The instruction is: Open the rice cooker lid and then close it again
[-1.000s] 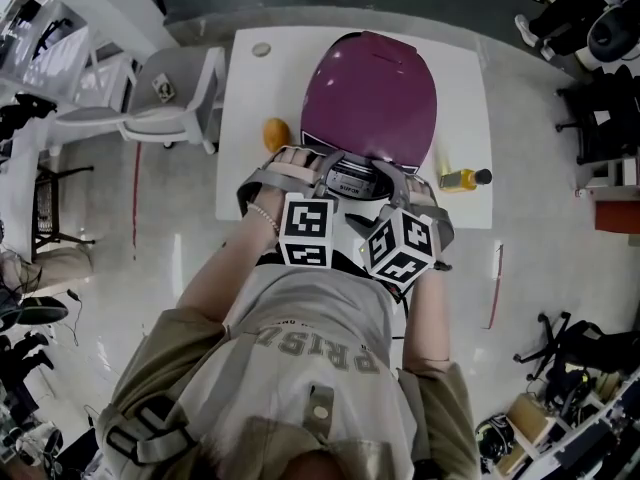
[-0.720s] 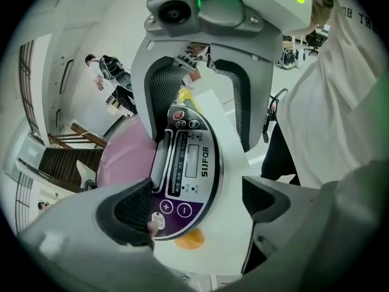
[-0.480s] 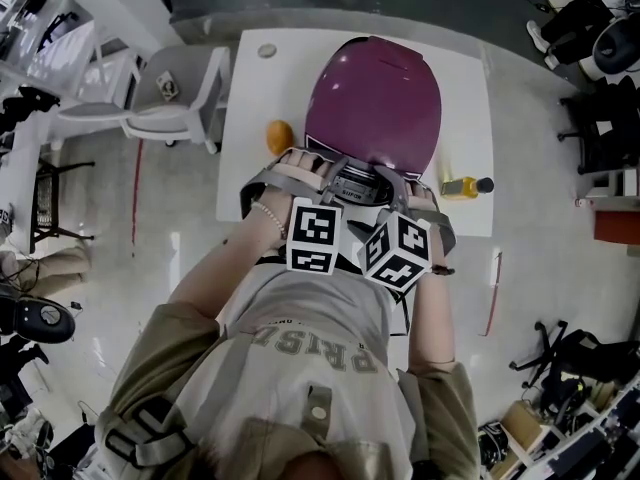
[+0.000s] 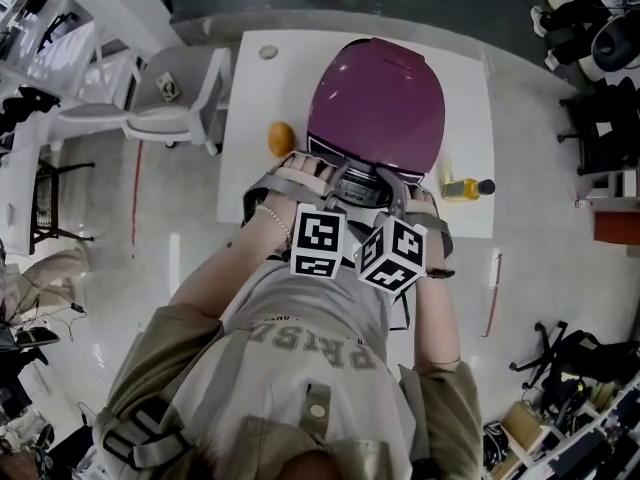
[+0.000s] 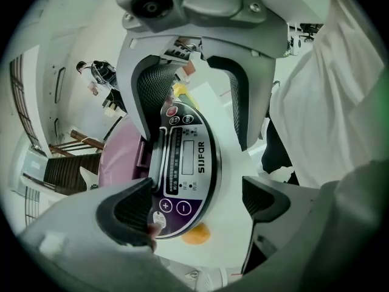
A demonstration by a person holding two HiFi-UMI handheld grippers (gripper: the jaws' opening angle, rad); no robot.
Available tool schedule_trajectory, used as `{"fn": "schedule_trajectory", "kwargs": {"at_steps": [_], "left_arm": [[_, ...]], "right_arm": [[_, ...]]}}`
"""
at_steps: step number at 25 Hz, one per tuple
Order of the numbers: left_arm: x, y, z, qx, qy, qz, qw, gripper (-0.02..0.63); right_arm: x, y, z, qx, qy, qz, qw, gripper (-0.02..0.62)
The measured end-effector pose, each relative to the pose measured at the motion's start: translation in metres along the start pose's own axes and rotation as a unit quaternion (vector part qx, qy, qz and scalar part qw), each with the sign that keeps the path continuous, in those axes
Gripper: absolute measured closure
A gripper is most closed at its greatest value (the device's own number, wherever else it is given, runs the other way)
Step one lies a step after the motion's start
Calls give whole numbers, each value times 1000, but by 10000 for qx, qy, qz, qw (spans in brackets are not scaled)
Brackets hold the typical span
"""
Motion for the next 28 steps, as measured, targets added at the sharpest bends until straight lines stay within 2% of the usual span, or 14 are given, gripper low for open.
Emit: {"fn": "schedule_trajectory", "kwargs": {"at_steps": [8, 18, 23, 28], "left_arm": [[-2, 1, 1, 22, 117, 163, 9998, 130], [-3, 0, -3, -23, 25, 142, 9999, 130], [-4, 0, -1, 61, -6, 113, 9999, 130], [-5, 2, -2, -8, 78, 254, 9996, 130]], "right_arm": [[4, 0, 0, -43, -368, 201, 9991, 158], [6, 2, 8, 212, -508, 152, 9984, 158], [8, 2, 7, 118, -588, 170, 9981, 158], [11, 3, 8, 82, -787, 310, 9964, 158]]}}
Point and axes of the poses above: the fingertips, and each gripper's own axes: y backward along the fingers, z to its right, x out of its top, the point moved 5 cm from there along y, backward along the fingers, and after that the axes turned 3 degrees about z, right-handed, at the moved point
